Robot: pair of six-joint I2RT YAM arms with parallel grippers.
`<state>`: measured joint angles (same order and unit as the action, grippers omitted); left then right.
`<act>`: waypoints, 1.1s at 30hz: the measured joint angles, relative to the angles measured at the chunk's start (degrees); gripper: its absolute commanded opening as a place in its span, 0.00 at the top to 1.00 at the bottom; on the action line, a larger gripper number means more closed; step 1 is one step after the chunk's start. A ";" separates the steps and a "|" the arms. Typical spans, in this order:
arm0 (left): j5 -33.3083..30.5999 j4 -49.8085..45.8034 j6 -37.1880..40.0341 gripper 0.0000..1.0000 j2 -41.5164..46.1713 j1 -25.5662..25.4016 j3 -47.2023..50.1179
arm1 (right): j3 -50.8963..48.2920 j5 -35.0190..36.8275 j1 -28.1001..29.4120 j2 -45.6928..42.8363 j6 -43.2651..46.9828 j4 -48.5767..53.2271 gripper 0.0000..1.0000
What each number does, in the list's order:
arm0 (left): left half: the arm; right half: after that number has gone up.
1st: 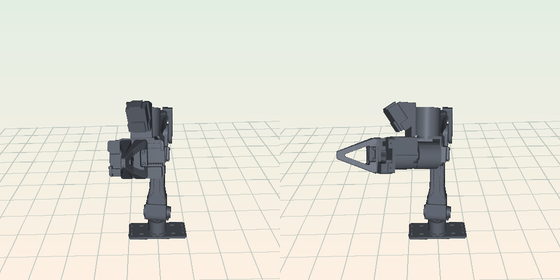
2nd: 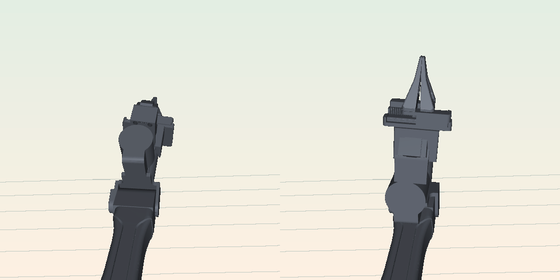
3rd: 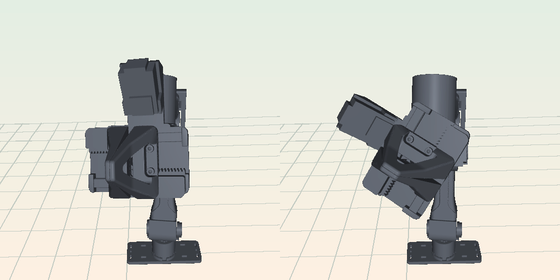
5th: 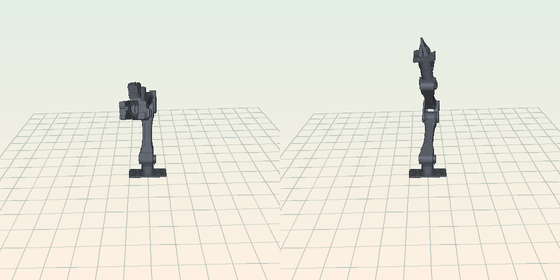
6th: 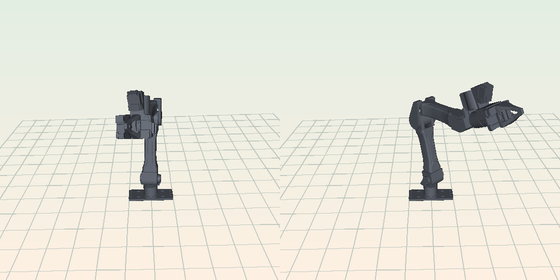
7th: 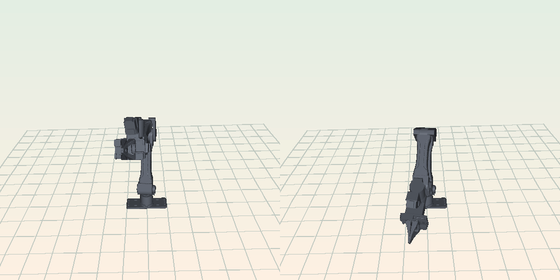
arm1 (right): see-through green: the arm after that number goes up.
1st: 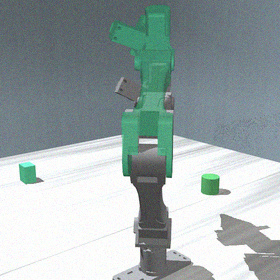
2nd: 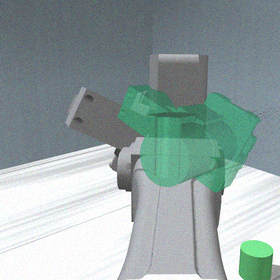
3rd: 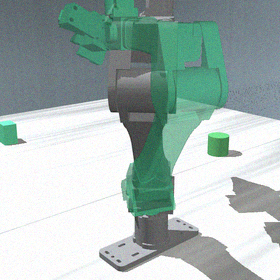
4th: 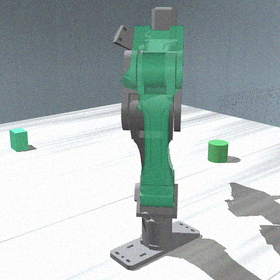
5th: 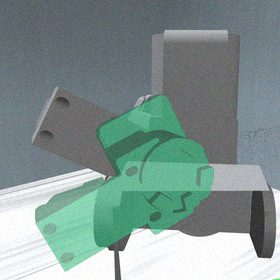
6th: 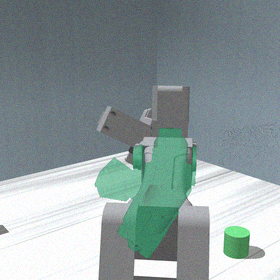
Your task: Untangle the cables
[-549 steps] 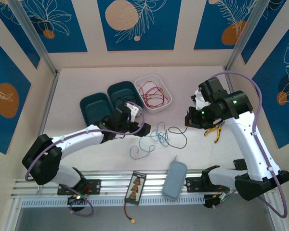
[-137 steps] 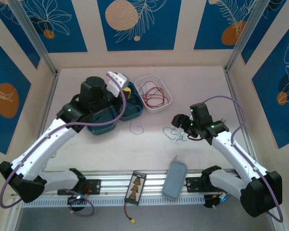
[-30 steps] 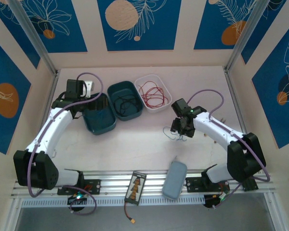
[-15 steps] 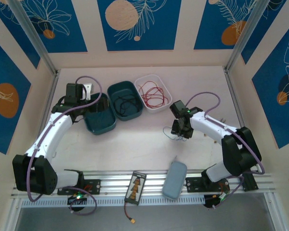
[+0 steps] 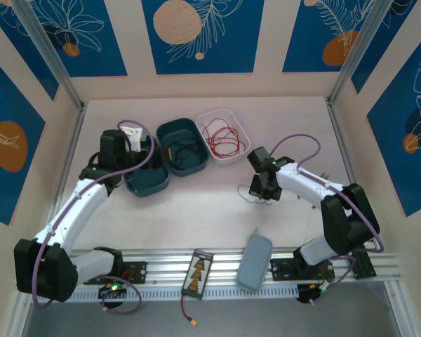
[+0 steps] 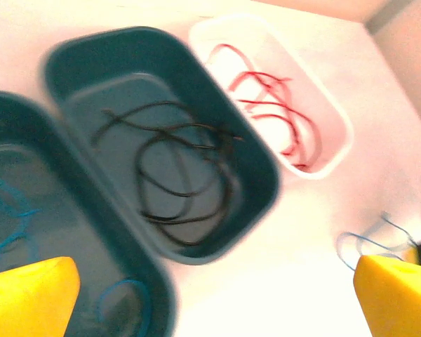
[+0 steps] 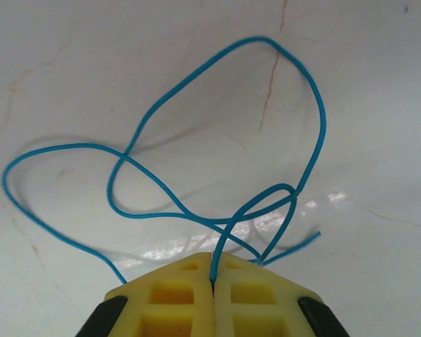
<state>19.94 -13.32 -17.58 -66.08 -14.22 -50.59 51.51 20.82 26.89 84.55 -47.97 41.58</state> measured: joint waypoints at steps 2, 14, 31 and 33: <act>1.14 2.71 -0.44 0.00 0.46 -2.82 1.27 | 0.13 -0.02 0.39 -2.16 0.85 0.13 1.00; 3.74 11.67 -0.79 0.09 -7.72 -12.00 2.93 | 1.75 -3.89 3.48 -15.74 6.19 -1.99 1.00; 5.40 34.34 1.62 0.20 -20.41 -24.09 9.33 | 1.75 -15.17 3.48 -20.28 7.52 -8.17 1.00; 4.66 37.55 -0.46 0.20 -20.81 -24.09 10.25 | 1.75 -17.22 3.48 -20.37 8.39 -8.79 1.00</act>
<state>24.60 24.23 -18.04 -86.89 -38.30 -40.34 53.25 3.60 30.37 64.18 -39.57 32.80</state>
